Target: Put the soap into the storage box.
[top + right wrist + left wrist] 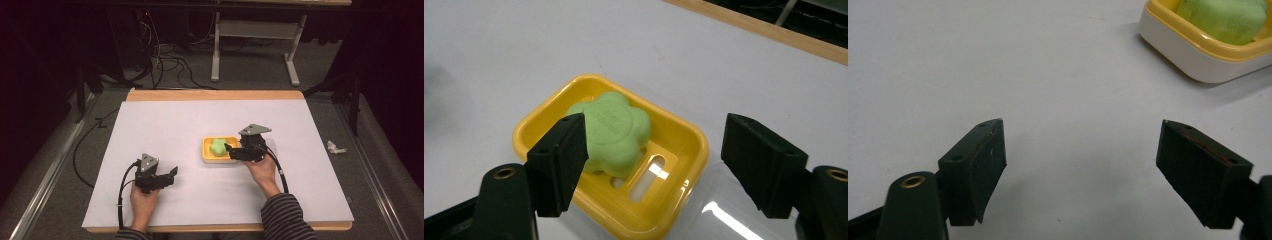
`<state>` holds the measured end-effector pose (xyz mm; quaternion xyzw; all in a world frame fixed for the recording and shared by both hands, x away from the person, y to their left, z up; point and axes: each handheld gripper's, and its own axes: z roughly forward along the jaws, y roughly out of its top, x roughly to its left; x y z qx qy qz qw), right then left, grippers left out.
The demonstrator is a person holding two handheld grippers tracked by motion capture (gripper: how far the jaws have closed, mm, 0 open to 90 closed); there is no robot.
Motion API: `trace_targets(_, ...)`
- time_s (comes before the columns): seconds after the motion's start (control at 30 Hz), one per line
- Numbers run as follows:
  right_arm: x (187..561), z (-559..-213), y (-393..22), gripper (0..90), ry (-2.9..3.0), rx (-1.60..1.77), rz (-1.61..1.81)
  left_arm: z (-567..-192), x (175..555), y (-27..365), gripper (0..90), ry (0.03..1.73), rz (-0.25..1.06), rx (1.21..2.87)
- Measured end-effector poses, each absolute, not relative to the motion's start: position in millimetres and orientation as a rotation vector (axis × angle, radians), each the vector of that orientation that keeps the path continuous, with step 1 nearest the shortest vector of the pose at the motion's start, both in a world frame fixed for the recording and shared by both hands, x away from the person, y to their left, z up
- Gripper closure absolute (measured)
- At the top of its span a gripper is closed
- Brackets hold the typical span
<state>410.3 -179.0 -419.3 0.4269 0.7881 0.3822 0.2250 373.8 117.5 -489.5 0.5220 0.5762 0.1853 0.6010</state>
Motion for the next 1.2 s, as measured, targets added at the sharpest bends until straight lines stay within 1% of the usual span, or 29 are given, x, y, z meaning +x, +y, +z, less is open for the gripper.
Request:
trace_targets(0.4, 400, -409, -197, 26.7, 2.118, 1.167, 1.068, -490, 374, 117, 20.7, 1.337, 0.429, 1.209)
trace_targets(0.77, 393, -406, -209, 24.2, 2.086, 1.178, 1.088, -490, 374, 117, 20.7, 1.335, 0.429, 1.21)
trace_targets(1.2, 379, -405, -223, 17.8, 2.02, 1.192, 1.12, -490, 374, 117, 20.7, 1.334, 0.432, 1.208)
